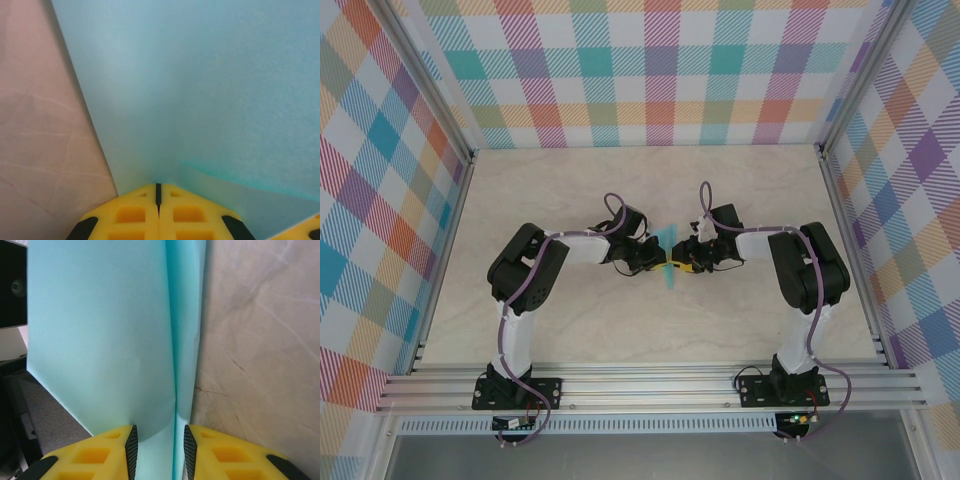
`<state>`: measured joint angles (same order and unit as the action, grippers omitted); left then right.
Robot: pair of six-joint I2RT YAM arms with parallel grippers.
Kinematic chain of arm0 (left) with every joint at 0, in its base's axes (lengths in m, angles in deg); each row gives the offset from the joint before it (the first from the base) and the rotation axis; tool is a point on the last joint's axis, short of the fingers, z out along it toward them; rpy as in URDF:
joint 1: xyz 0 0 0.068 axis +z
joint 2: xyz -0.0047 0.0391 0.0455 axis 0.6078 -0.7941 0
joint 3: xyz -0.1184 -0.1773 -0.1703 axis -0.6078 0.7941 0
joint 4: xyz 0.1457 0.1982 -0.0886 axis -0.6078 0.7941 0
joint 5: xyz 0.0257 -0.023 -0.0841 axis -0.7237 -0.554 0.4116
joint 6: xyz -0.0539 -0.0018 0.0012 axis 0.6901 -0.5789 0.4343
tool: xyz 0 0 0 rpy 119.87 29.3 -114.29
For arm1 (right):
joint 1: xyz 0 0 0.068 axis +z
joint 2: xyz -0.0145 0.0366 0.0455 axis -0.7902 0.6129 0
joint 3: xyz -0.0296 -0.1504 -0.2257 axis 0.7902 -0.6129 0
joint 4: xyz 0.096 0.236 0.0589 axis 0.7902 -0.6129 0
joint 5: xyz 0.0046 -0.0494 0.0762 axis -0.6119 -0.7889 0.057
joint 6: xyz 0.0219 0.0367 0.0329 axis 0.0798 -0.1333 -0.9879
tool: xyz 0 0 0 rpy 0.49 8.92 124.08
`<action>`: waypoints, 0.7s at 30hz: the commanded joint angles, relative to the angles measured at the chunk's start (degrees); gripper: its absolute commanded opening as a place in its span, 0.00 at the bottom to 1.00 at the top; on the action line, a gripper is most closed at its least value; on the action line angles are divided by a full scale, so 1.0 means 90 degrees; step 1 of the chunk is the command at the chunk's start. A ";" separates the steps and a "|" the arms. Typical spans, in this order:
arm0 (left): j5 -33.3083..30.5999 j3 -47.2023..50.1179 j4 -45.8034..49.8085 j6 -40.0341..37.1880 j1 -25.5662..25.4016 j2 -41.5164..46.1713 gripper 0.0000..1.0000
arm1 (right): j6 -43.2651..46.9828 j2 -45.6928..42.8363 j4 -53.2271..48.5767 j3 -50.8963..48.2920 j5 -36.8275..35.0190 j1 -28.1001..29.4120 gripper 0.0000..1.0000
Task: Fold a paper plane with a square sheet of paper (fold left side to right side)
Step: Fold the wing for the fifth time at the center of the table.
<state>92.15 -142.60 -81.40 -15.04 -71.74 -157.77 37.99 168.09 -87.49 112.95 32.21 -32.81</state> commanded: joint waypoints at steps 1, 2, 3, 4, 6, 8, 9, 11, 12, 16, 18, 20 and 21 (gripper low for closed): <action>-0.0345 0.0234 0.0425 -0.0163 0.0125 0.0251 0.00 | 0.0085 0.0429 -0.0392 -0.0048 -0.0350 0.0185 0.31; -0.0344 0.0248 0.0420 -0.0163 0.0142 0.0278 0.00 | 0.0092 0.0439 -0.0399 -0.0045 -0.0341 0.0184 0.32; -0.0327 0.0278 0.0412 -0.0162 0.0149 0.0318 0.00 | 0.0097 0.0439 -0.0401 -0.0038 -0.0341 0.0181 0.32; -0.0316 0.0291 0.0394 -0.0163 0.0164 0.0351 0.01 | 0.0099 0.0449 -0.0397 -0.0035 -0.0346 0.0188 0.32; -0.0295 0.0303 0.0379 -0.0162 0.0169 0.0399 0.01 | 0.0091 0.0468 -0.0404 -0.0016 -0.0337 0.0188 0.31; -0.0277 0.0293 0.0362 -0.0153 0.0169 0.0419 0.01 | 0.0066 0.0488 -0.0365 -0.0016 -0.0308 0.0188 0.32; -0.0266 0.0290 0.0362 -0.0153 0.0169 0.0416 0.01 | 0.0062 0.0488 -0.0345 -0.0016 -0.0286 0.0190 0.32; -0.0257 0.0283 0.0351 -0.0146 0.0169 0.0390 0.00 | 0.0053 0.0459 -0.0323 -0.0008 -0.0269 0.0193 0.31; -0.0257 0.0281 0.0340 -0.0147 0.0169 0.0370 0.00 | 0.0061 0.0426 -0.0328 -0.0016 -0.0289 0.0197 0.31; -0.0217 0.0290 0.0295 -0.0130 0.0169 0.0347 0.00 | 0.0207 0.0121 -0.0509 -0.0035 -0.0466 0.0158 0.32; -0.0116 0.0312 0.0184 -0.0123 0.0179 0.0479 0.02 | 0.0313 0.0005 -0.0620 -0.0003 -0.0512 0.0149 0.32; -0.0050 0.0294 0.0176 -0.0135 0.0186 0.0652 0.09 | 0.0373 0.0052 -0.0714 0.0069 -0.0484 0.0149 0.32; -0.0023 0.0277 0.0176 -0.0161 0.0196 0.0735 0.11 | 0.0350 0.0094 -0.0684 0.0072 -0.0437 0.0148 0.32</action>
<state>91.01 -140.74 -80.09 -15.72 -70.62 -155.10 39.13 167.79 -89.39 113.72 30.77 -32.30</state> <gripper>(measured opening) 0.104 0.320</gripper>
